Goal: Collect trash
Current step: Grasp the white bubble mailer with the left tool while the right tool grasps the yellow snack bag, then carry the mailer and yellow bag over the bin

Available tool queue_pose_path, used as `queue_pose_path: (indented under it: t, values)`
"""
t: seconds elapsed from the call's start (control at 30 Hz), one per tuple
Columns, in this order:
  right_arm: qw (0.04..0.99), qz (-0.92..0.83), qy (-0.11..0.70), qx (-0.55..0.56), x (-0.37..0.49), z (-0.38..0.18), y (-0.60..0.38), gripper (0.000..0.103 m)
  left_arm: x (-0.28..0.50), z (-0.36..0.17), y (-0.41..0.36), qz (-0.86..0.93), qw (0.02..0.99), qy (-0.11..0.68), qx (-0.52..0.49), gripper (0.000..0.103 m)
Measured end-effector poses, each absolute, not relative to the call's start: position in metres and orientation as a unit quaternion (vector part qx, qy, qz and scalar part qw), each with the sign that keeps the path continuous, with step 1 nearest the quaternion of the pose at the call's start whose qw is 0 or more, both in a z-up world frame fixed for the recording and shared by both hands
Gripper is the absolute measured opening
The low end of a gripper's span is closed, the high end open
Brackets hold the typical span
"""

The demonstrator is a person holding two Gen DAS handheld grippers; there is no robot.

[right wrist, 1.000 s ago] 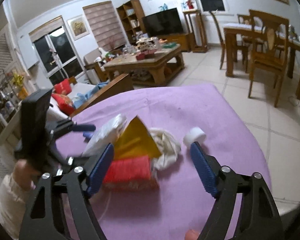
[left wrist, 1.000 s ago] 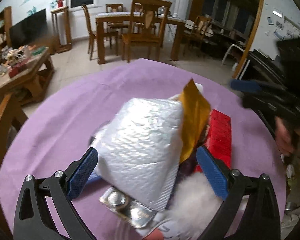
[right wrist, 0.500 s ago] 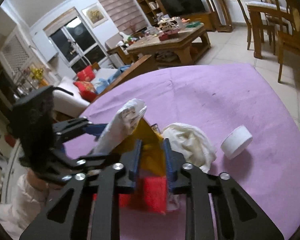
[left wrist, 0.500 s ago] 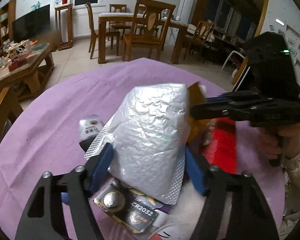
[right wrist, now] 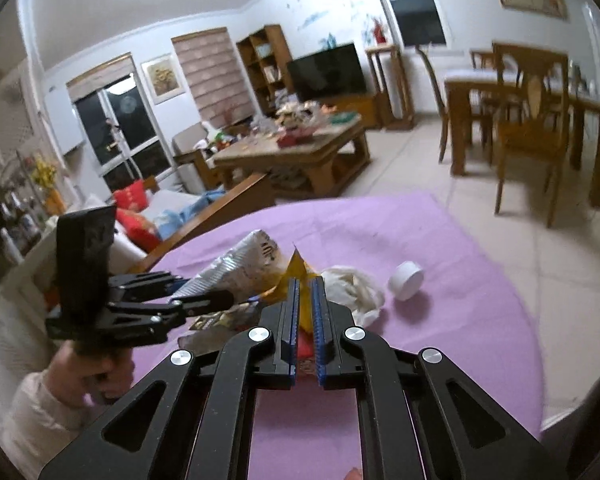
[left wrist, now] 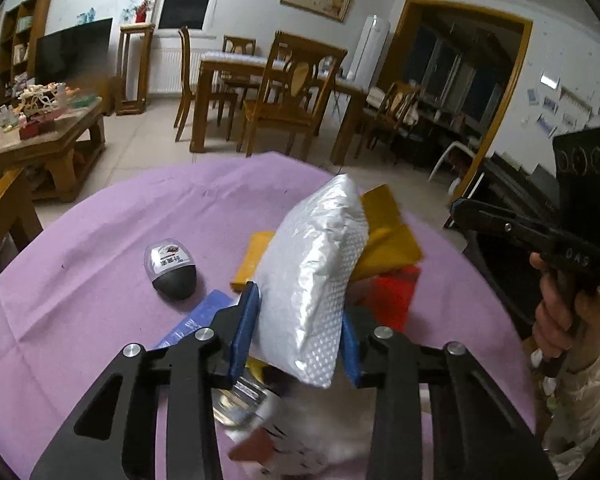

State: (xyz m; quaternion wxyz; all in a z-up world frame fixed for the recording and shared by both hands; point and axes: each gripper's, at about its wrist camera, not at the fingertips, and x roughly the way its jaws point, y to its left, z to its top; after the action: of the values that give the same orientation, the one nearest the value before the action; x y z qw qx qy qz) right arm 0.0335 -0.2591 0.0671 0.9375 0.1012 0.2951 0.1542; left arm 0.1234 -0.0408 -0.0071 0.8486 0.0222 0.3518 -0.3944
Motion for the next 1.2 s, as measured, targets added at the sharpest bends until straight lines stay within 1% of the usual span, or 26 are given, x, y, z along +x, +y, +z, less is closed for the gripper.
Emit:
queue_pose_path:
  t: [0.1,0.13,0.17,0.2,0.23,0.3,0.5,0.53,0.57,0.63,0.77,0.83,0.9,0.97,1.07,1.2]
  values:
    - [0.931,0.161,0.306,0.116,0.033,0.063,-0.266,0.008,0.12,-0.008,-0.042,-0.378,0.856,0.353,0.026,0.033]
    - [0.93,0.161,0.308,0.119,0.036,0.062,-0.269,0.014,0.121,-0.009,-0.041,-0.374,0.856,0.356,0.017,0.033]
    - [0.928,0.162,0.311,0.126,0.041,0.059,-0.272,0.038,0.123,-0.01,-0.04,-0.371,0.856,0.359,0.011,0.032]
    - [0.925,0.162,0.315,0.141,0.044,0.056,-0.28,0.053,0.123,-0.009,-0.039,-0.365,0.859,0.358,0.007,0.031]
    - [0.924,0.16,0.312,0.151,0.049,0.054,-0.282,0.071,0.124,-0.008,-0.037,-0.361,0.862,0.355,0.001,0.03]
    - [0.922,0.166,0.312,0.159,0.067,0.052,-0.277,0.072,0.124,-0.006,-0.031,-0.362,0.864,0.35,-0.022,0.027]
    - [0.901,0.186,0.365,0.145,0.133,0.034,-0.254,0.072,0.123,-0.004,-0.028,-0.357,0.87,0.338,-0.033,0.027]
    - [0.895,0.193,0.375,0.142,0.14,0.03,-0.249,0.067,0.124,-0.005,-0.029,-0.356,0.869,0.341,-0.034,0.027]
    - [0.89,0.204,0.385,0.135,0.145,0.027,-0.241,0.051,0.125,-0.008,-0.03,-0.353,0.869,0.345,-0.03,0.027]
    - [0.887,0.212,0.392,0.119,0.149,0.025,-0.229,0.032,0.126,-0.011,-0.03,-0.346,0.87,0.351,-0.023,0.027]
    - [0.901,0.202,0.369,0.102,0.133,0.028,-0.218,0.03,0.128,-0.012,-0.028,-0.339,0.873,0.349,-0.021,0.023]
    - [0.909,0.192,0.352,0.111,0.12,0.034,-0.221,0.03,0.129,-0.011,-0.027,-0.334,0.877,0.346,-0.02,0.021]
    - [0.917,0.177,0.333,0.127,0.106,0.042,-0.23,0.03,0.127,-0.01,-0.024,-0.332,0.88,0.34,-0.022,0.017]
    - [0.923,0.164,0.315,0.148,0.093,0.052,-0.242,0.03,0.125,-0.007,-0.021,-0.333,0.882,0.332,-0.028,0.015]
    - [0.935,0.143,0.276,0.17,0.062,0.067,-0.264,0.03,0.122,-0.003,-0.017,-0.338,0.884,0.321,-0.039,0.015]
    - [0.944,0.122,0.251,0.177,0.023,0.076,-0.286,0.03,0.116,-0.003,-0.018,-0.336,0.884,0.322,-0.038,0.015]
